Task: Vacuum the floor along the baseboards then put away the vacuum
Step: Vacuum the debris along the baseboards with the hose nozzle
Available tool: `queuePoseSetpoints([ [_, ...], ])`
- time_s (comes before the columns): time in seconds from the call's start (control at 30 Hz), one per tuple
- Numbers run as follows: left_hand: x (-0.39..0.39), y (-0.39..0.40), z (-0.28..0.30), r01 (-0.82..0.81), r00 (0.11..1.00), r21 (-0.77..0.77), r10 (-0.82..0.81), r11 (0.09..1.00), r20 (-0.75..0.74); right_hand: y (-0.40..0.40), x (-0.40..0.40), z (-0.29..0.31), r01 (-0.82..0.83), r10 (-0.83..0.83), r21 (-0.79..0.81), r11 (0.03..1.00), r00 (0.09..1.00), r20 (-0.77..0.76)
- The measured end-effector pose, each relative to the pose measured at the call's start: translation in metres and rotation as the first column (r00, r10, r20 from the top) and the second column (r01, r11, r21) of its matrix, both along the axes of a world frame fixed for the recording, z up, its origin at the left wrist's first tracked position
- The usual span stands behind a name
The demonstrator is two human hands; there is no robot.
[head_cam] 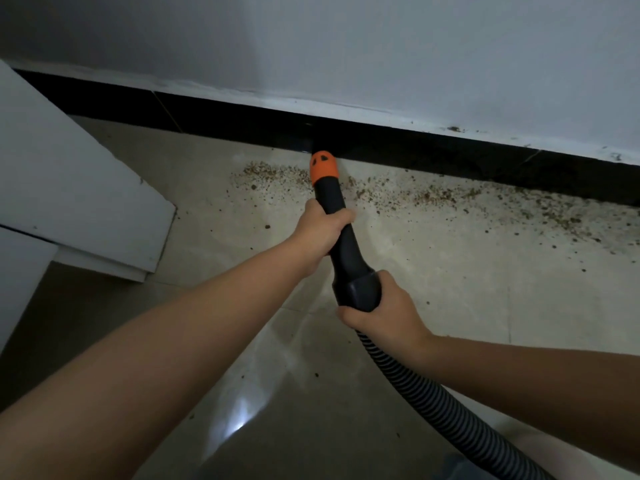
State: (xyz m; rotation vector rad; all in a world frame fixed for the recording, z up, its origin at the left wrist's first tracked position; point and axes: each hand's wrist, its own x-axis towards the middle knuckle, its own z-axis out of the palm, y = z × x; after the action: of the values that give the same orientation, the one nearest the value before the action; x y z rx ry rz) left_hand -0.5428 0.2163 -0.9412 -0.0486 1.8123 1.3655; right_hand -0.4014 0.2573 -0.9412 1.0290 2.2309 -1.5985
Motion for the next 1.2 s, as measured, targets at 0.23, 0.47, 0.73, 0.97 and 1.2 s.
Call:
queuePoseSetpoints([
  [0.23, -0.027, -0.023, 0.000, -0.202, 0.969, -0.029, 0.195, 0.979, -0.149, -0.009, -0.042, 0.008, -0.137, 0.136, -0.011, 0.991, 0.990, -0.022],
  [0.47, -0.059, -0.037, -0.001, -0.285, 0.954, -0.066, 0.276, 0.956, -0.121, -0.023, -0.074, 0.012, -0.191, 0.189, -0.069, 0.979, 0.981, -0.035],
  [0.73, -0.047, -0.016, -0.004, -0.173, 0.985, -0.050, 0.172, 0.984, -0.033, -0.008, -0.054, 0.020, -0.105, 0.106, -0.089, 0.991, 0.994, 0.012],
  [0.97, -0.013, 0.017, 0.004, 0.053, 0.998, -0.020, -0.052, 0.998, 0.042, -0.003, -0.009, 0.022, 0.124, -0.124, -0.144, 0.982, 0.992, 0.009],
  [1.2, -0.010, 0.026, 0.001, 0.127, 0.989, -0.008, -0.126, 0.992, 0.082, 0.000, -0.002, 0.022, 0.173, -0.175, -0.138, 0.975, 0.985, 0.003],
])
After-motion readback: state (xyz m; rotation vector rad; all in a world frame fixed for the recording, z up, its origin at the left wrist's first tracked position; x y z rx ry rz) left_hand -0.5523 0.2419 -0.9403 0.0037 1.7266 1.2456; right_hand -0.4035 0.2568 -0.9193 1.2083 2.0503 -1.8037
